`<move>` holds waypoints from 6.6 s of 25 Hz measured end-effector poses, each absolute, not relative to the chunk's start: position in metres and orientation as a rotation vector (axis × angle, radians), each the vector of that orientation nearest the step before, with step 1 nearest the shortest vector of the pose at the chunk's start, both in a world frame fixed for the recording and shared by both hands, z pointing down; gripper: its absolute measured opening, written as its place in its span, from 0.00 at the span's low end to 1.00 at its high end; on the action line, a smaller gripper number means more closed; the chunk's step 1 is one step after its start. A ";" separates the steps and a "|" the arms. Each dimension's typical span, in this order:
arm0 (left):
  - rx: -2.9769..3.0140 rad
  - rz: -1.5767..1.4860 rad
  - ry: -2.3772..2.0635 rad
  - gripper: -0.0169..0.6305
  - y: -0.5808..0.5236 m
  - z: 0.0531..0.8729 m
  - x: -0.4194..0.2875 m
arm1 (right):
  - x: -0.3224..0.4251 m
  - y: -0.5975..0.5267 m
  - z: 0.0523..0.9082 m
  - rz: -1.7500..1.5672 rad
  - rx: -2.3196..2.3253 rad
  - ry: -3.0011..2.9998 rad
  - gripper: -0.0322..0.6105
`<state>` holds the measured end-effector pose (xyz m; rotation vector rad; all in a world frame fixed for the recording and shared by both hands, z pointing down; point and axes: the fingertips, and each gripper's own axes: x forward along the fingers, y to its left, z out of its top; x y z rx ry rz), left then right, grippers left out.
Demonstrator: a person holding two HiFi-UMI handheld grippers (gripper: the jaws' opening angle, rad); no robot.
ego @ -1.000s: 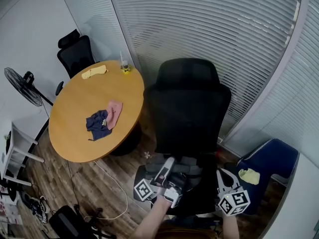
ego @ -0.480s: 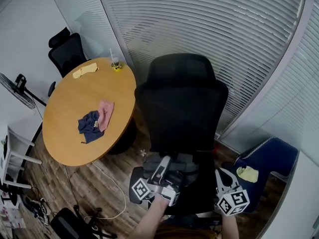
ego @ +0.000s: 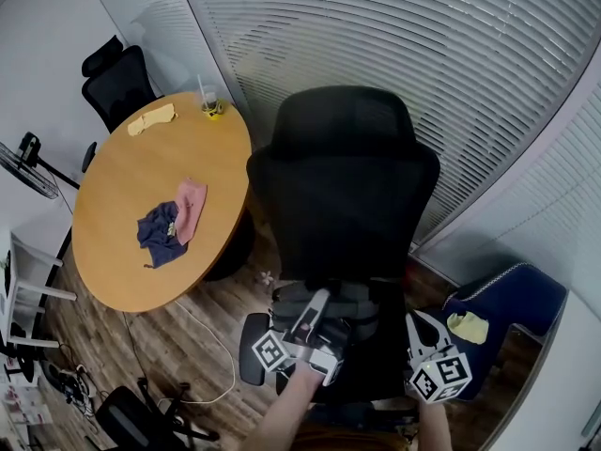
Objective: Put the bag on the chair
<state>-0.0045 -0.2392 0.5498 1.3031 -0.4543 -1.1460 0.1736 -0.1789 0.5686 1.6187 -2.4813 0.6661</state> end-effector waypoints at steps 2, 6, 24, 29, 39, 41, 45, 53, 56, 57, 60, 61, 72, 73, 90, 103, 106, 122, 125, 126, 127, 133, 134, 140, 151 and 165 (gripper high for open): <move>1.293 -1.139 -0.436 0.06 -0.243 0.556 0.004 | 0.174 -0.186 0.573 0.677 1.615 -2.480 0.07; 1.293 -1.108 -0.408 0.06 -0.245 0.560 0.020 | 0.175 -0.195 0.575 0.705 1.613 -2.478 0.07; 1.347 -0.969 -0.512 0.06 -0.295 0.570 0.029 | 0.168 -0.227 0.586 0.758 1.544 -2.469 0.07; 1.308 -0.991 -0.510 0.06 -0.313 0.579 0.036 | 0.190 -0.234 0.592 0.779 1.604 -2.436 0.07; 1.366 -0.961 -0.519 0.06 -0.346 0.588 0.032 | 0.201 -0.238 0.612 0.814 1.590 -2.391 0.07; 1.370 -0.958 -0.533 0.06 -0.350 0.590 0.033 | 0.199 -0.238 0.616 0.818 1.582 -2.389 0.07; 1.374 -0.940 -0.569 0.06 -0.356 0.594 0.034 | 0.202 -0.239 0.619 0.794 1.564 -2.377 0.07; 1.439 -0.862 -0.621 0.06 -0.369 0.605 0.036 | 0.212 -0.242 0.624 0.817 1.599 -2.370 0.07; 1.442 -0.853 -0.635 0.06 -0.374 0.608 0.036 | 0.215 -0.240 0.626 0.831 1.608 -2.366 0.07; 1.446 -0.850 -0.640 0.06 -0.376 0.609 0.036 | 0.215 -0.240 0.627 0.836 1.611 -2.366 0.07; 1.461 -0.833 -0.655 0.06 -0.388 0.615 0.039 | 0.217 -0.239 0.626 0.847 1.619 -2.368 0.07; 1.461 -0.828 -0.659 0.06 -0.393 0.617 0.040 | 0.218 -0.239 0.624 0.848 1.623 -2.366 0.07; 1.455 -0.828 -0.686 0.06 -0.413 0.625 0.044 | 0.228 -0.235 0.617 0.873 1.665 -2.381 0.07; 1.448 -0.827 -0.688 0.06 -0.414 0.625 0.044 | 0.229 -0.234 0.617 0.872 1.668 -2.382 0.07; 1.371 -0.880 -0.694 0.29 -0.406 0.612 0.037 | 0.221 -0.225 0.602 0.843 1.669 -2.416 0.07; 1.342 -0.891 -0.674 0.29 -0.350 0.597 0.024 | 0.206 -0.207 0.563 0.744 1.666 -2.472 0.07; 1.473 -0.810 -0.667 0.23 -0.329 0.576 0.029 | 0.198 -0.195 0.553 0.721 1.661 -2.485 0.07; 1.875 -0.619 -0.749 0.06 -0.225 0.501 -0.006 | 0.137 -0.121 0.496 0.513 1.663 -2.597 0.07; 1.983 -0.564 -0.794 0.06 -0.205 0.484 -0.009 | 0.133 -0.107 0.485 0.465 1.684 -2.609 0.07; 2.027 -0.541 -0.824 0.06 -0.199 0.477 -0.012 | 0.131 -0.103 0.480 0.452 1.692 -2.609 0.07; 2.073 -0.517 -0.857 0.06 -0.194 0.469 -0.015 | 0.128 -0.099 0.476 0.439 1.700 -2.611 0.07; 2.327 -0.368 -0.978 0.06 -0.166 0.432 -0.025 | 0.115 -0.078 0.445 0.322 1.769 -2.649 0.07; 2.355 -0.358 -0.990 0.06 -0.161 0.427 -0.025 | 0.115 -0.077 0.441 0.319 1.782 -2.644 0.07; 2.524 -0.237 -1.030 0.06 -0.133 0.418 -0.020 | 0.110 -0.071 0.432 0.332 1.814 -2.634 0.07; 2.630 -0.155 -1.031 0.06 -0.119 0.414 -0.012 | 0.112 -0.067 0.424 0.270 1.833 -2.603 0.07; 2.574 -0.187 -1.057 0.06 -0.124 0.417 -0.025 | 0.106 -0.062 0.426 0.234 1.814 -2.566 0.07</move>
